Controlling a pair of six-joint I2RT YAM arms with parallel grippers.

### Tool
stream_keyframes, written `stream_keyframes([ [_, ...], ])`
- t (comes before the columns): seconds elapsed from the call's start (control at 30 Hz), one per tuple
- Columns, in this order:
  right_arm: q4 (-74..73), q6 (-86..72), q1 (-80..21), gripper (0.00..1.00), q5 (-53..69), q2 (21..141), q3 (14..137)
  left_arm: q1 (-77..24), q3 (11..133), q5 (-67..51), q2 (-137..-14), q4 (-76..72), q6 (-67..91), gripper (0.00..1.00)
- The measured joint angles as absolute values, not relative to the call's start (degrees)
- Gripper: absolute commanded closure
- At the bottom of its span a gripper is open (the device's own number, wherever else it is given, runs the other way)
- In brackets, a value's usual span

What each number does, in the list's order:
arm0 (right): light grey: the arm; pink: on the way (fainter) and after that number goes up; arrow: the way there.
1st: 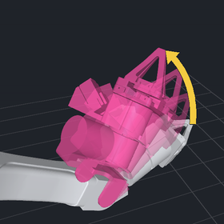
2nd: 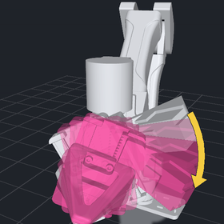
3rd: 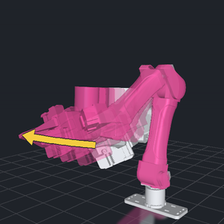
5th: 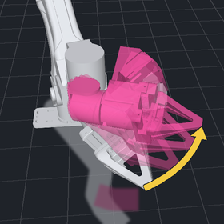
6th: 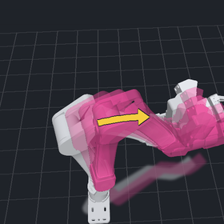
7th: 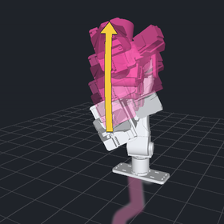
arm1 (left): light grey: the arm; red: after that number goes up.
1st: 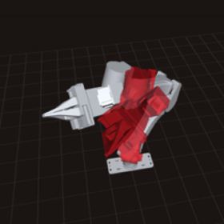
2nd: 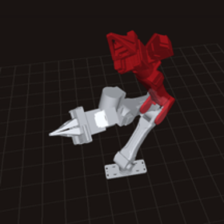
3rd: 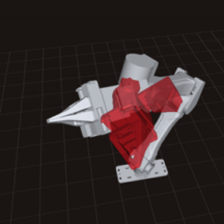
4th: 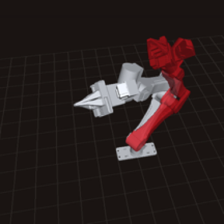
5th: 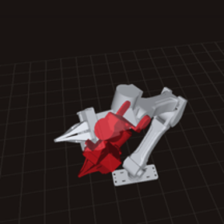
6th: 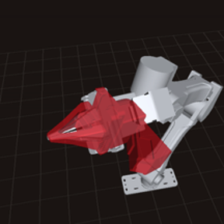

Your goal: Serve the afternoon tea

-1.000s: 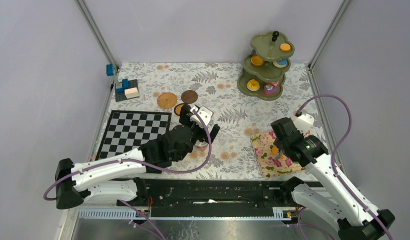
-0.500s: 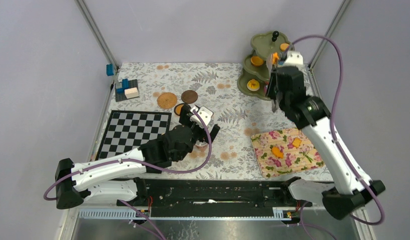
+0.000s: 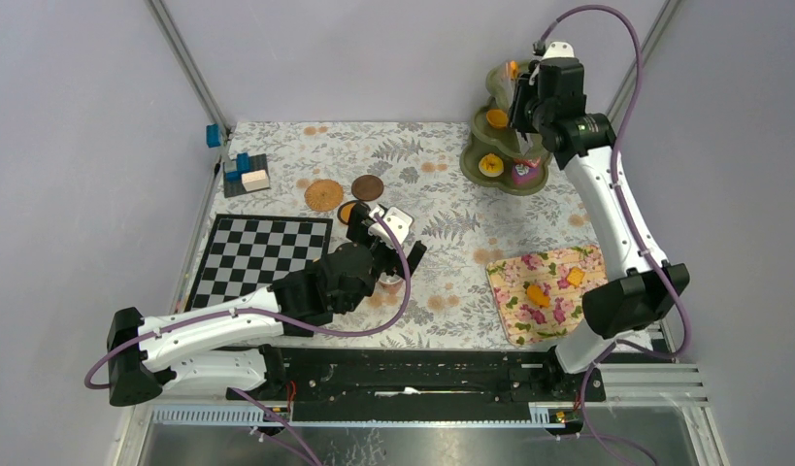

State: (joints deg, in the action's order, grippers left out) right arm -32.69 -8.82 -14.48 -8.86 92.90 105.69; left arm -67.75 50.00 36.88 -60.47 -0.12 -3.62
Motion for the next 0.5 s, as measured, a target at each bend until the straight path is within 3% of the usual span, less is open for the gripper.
stream_keyframes([
  [0.5, -37.34, -8.75, -11.62, 0.83, -5.91, 111.85, 125.84, -67.75, 50.0, 36.91, -60.36, -0.14, -3.7, 0.01],
])
